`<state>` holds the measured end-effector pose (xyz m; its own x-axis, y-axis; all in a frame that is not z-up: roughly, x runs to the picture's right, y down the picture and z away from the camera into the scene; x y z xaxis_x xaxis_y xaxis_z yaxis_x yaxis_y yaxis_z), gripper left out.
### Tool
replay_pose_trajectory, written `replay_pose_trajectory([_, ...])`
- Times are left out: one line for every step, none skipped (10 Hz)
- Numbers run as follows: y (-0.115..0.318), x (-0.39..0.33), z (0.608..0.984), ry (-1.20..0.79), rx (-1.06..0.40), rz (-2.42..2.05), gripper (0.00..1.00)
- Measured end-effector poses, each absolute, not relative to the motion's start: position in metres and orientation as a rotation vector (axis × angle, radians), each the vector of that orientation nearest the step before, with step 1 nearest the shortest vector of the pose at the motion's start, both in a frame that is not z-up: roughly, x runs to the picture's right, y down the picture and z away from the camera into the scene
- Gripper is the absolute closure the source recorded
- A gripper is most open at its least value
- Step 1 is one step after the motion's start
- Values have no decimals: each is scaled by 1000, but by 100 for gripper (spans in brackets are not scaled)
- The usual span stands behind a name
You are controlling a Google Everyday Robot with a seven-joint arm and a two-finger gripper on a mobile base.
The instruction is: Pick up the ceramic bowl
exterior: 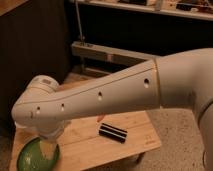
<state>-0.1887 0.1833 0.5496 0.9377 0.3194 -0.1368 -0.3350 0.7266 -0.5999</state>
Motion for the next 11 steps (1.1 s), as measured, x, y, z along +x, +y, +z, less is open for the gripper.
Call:
replay_pose_trajectory([183, -189, 550, 25, -666, 361, 20])
replay_pose_trajectory([183, -189, 550, 25, -666, 361, 20])
replay_pose_trajectory([183, -189, 550, 25, -666, 361, 20])
replay_pose_trajectory([183, -189, 550, 25, -666, 361, 20])
replay_pose_trajectory([183, -189, 550, 25, -666, 361, 20])
replay_pose_trajectory([183, -189, 550, 25, -666, 361, 20])
replay_pose_trajectory([183, -189, 550, 25, -666, 361, 20])
replay_pose_trajectory([183, -189, 550, 25, -666, 361, 20])
replay_pose_trajectory([183, -189, 550, 24, -666, 361, 20])
replay_pose_trajectory([182, -189, 550, 22, -670, 364, 20])
replay_pose_trajectory([179, -189, 558, 25, -691, 386, 20])
